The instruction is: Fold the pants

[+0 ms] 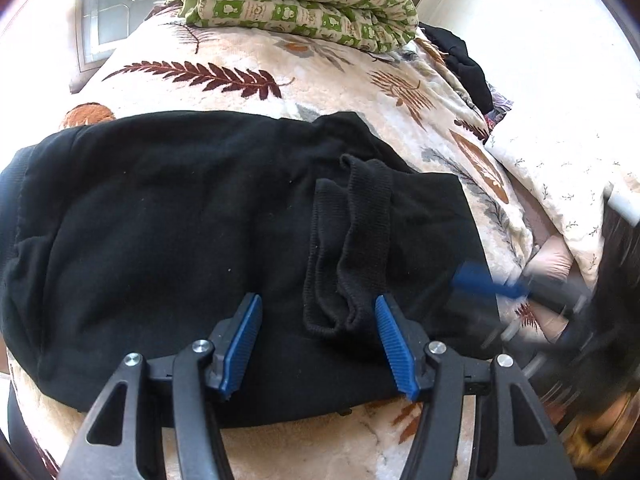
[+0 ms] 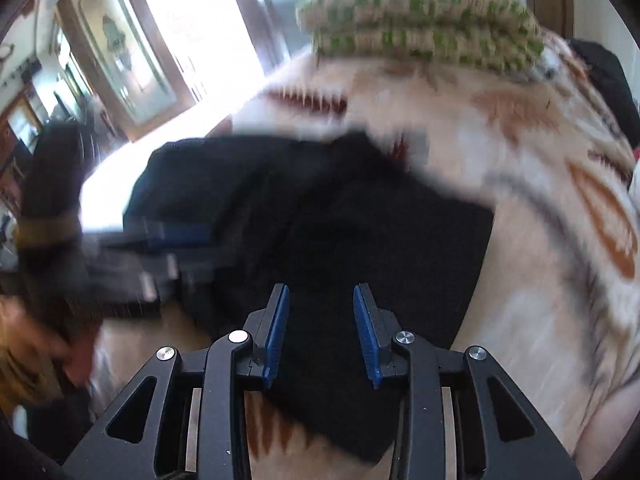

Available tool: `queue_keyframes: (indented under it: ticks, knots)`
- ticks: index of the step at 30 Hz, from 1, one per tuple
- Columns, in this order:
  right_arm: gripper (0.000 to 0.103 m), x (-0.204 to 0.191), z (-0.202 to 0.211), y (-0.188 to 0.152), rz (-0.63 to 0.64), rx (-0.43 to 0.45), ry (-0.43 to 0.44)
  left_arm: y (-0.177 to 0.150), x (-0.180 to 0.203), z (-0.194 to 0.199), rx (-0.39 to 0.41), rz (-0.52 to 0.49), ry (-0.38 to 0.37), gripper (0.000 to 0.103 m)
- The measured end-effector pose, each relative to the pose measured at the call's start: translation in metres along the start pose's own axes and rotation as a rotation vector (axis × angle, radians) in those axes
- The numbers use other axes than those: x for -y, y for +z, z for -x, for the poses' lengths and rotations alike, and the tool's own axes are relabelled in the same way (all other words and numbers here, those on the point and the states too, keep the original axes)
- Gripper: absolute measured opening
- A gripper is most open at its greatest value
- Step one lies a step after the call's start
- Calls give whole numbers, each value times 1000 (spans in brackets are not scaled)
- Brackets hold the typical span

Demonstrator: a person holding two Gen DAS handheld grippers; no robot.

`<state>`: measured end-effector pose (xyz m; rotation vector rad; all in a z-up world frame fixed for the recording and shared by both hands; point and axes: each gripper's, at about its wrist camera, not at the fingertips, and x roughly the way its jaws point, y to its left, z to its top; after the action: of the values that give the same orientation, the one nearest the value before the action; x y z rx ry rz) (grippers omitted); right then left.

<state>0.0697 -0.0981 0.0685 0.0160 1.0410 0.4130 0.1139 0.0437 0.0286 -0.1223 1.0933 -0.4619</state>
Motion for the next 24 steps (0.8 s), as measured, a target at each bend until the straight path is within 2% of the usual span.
queue_keyframes:
  ticks: [1, 3, 4, 6, 9, 15, 17, 19, 24]
  knots:
    - [34, -3, -9, -8, 7, -17, -18, 0, 2, -2, -7, -5, 8, 65]
    - [34, -10, -7, -17, 55, 68, -53, 2, 7, -4, -10, -21, 37, 65]
    - [34, -12, -7, -16, 47, 62, -62, 3, 8, -3, -14, -18, 45, 65]
    - [35, -10, -2, -9, 2, 46, -51, 5, 8, 1, -15, 4, 44, 66]
    - [38, -12, 12, -4, -39, 66, -7, 6, 2, 14, 10, 40, 66, 72]
    - [54, -34, 24, -13, -25, 90, 7, 6, -12, 50, 85, 5, 209, 76]
    - [65, -45, 26, -14, -7, 94, 14, 5, -19, 59, 106, -3, 254, 82]
    - [75, -57, 27, -13, 12, 106, 13, 4, -28, 67, 126, 2, 281, 94]
    - [80, -91, 26, -6, 84, 132, 17, 5, -42, 71, 134, 7, 321, 98]
